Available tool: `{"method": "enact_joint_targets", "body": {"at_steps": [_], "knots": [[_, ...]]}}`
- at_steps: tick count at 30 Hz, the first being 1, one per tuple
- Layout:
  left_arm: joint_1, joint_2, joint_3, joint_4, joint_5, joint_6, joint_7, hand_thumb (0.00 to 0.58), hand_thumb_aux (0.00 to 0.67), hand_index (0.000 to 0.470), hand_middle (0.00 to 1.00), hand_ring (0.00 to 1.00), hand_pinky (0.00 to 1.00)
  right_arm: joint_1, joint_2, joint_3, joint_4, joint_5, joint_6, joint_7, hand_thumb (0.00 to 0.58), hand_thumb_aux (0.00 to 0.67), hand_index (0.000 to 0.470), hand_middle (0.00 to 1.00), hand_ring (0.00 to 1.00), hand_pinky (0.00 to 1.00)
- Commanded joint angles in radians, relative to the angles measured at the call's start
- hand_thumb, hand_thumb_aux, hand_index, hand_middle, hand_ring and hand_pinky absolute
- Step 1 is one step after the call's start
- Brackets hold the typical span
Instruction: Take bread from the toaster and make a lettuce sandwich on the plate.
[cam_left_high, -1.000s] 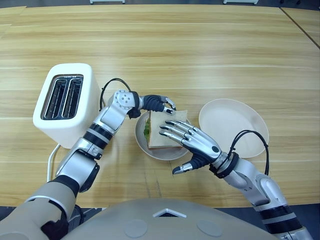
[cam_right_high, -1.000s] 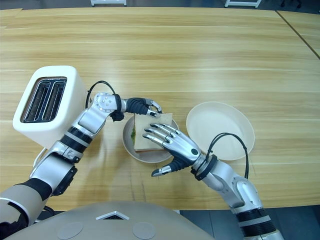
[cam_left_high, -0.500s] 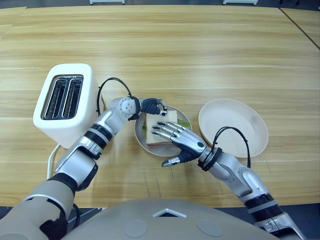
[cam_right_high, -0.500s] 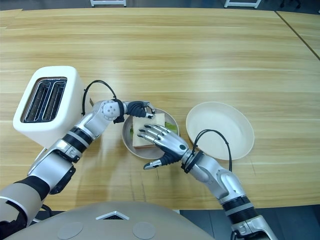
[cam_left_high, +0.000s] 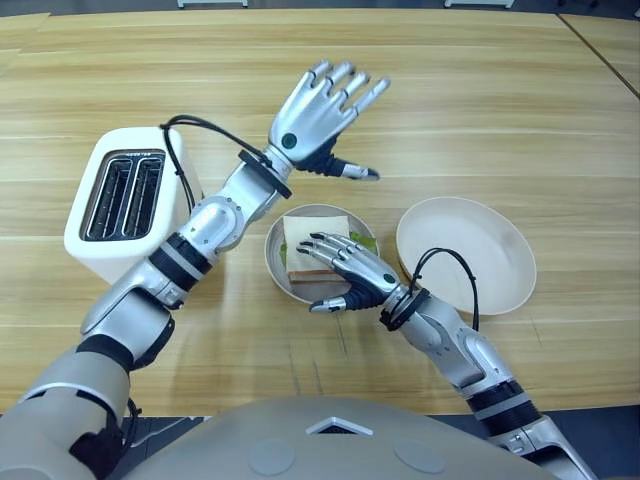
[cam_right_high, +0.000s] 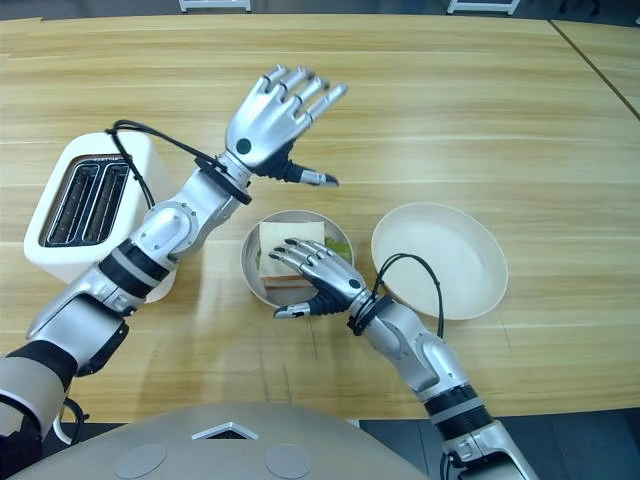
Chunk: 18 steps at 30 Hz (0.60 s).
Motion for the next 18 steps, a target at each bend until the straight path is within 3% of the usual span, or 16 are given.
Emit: {"method": "enact_joint_targets", "body": {"at_steps": [1, 4, 7, 13, 18], "knots": [[0.302, 0.005, 0.091, -0.425, -0.434, 0.026, -0.325, 0.58, 0.67, 0.47, 1.0, 1.0, 1.0, 0.057, 0.023, -0.137, -0.191, 0.342, 0.005, 0.035, 0.58, 0.67, 0.47, 1.0, 1.0, 1.0], [0.464, 0.087, 0.134, -0.606, -0.564, 0.06, -0.466, 0.58, 0.67, 0.47, 1.0, 1.0, 1.0, 0.117, -0.015, -0.198, -0.284, 0.499, 0.022, 0.1, 0.58, 0.67, 0.47, 1.0, 1.0, 1.0], [0.604, 0.193, 0.179, -0.707, -0.666, 0.081, -0.615, 0.58, 0.67, 0.47, 1.0, 1.0, 1.0, 0.197, -0.095, -0.213, -0.311, 0.531, 0.058, 0.218, 0.58, 0.67, 0.47, 1.0, 1.0, 1.0], [0.824, 0.438, 0.125, -0.631, -0.608, 0.03, -0.837, 0.58, 0.67, 0.47, 1.0, 1.0, 1.0, 0.323, -0.247, -0.126, -0.205, 0.215, 0.061, 0.353, 0.58, 0.67, 0.47, 1.0, 1.0, 1.0], [0.868, 0.483, 0.018, -0.504, -0.433, 0.014, -0.918, 0.58, 0.67, 0.47, 1.0, 1.0, 1.0, 0.328, -0.257, -0.076, -0.188, 0.061, 0.062, 0.364, 0.58, 0.67, 0.47, 1.0, 1.0, 1.0]]}}
